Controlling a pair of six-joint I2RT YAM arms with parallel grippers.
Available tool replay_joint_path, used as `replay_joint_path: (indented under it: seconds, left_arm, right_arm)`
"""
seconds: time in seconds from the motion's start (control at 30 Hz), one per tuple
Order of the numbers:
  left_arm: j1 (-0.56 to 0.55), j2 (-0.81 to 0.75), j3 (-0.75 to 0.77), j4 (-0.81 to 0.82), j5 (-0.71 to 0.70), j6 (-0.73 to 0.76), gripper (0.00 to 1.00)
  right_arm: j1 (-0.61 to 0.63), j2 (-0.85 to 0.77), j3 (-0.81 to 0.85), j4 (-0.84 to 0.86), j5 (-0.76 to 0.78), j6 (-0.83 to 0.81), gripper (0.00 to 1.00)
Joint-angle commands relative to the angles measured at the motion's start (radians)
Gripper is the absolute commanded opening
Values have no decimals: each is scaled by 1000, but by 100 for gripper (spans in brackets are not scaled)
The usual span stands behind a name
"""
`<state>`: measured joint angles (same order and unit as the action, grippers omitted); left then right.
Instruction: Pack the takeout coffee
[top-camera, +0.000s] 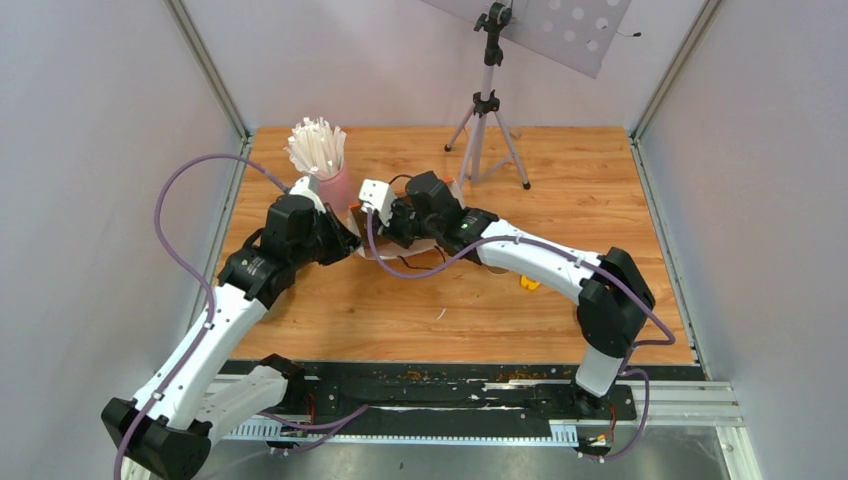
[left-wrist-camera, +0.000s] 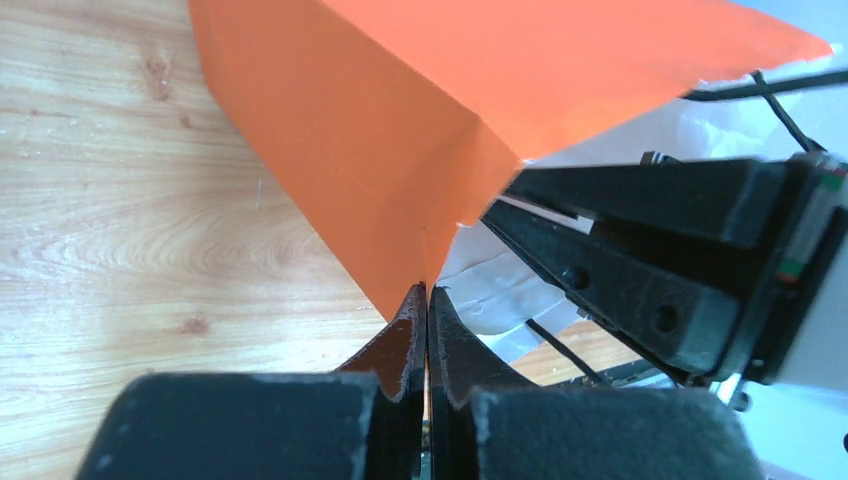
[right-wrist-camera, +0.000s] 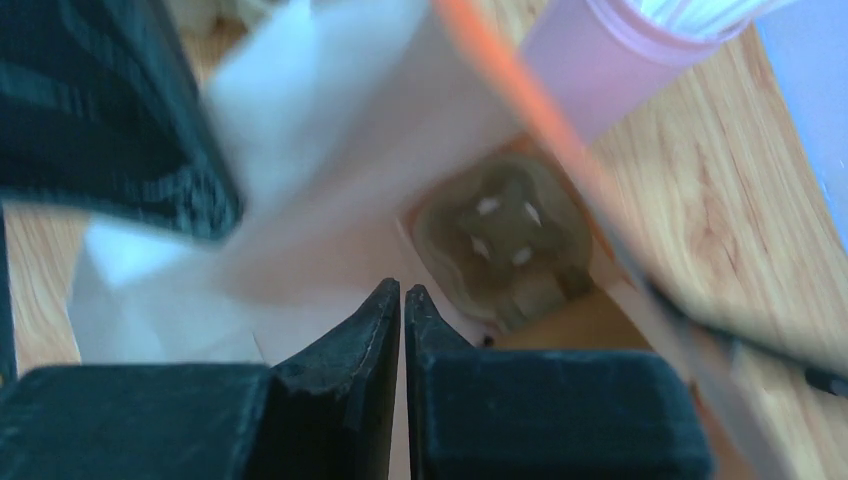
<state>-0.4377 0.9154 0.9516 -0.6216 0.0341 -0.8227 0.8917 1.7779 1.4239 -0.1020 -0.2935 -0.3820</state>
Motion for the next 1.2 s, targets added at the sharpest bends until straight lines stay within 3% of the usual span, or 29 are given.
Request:
replay_joint_path:
  seconds: [0.0, 0.13, 0.2, 0.27, 0.33, 0.6, 0.87, 1.17]
  left_arm:
    - [3, 13, 108, -87, 32, 93, 0]
    - [11, 25, 128, -99, 78, 149, 0]
    - [11, 20, 120, -95, 111, 195, 0]
    - [11, 3, 94, -70, 153, 244, 0]
    - [11, -12, 70, -62, 169, 274, 0]
    - [11, -42, -17, -6, 221, 266, 0]
    - [11, -66, -38, -24, 228, 293, 0]
    - [11, -81, -44, -26, 233, 288, 0]
  right_arm:
    - [-13, -133, -44, -221, 56, -203, 7]
    - [-14, -208, -148, -228, 53, -344, 15]
    - [-18, -218, -201, -167, 61, -419, 28]
    - [-23, -214, -216, -140, 52, -494, 47]
    - [-24, -189, -193, -161, 33, -565, 56]
    - [-6, -105, -174, -144, 72, -643, 55]
    - [4, -52, -190, -163, 157, -749, 61]
    - [18, 50, -154, -150, 267, -827, 60]
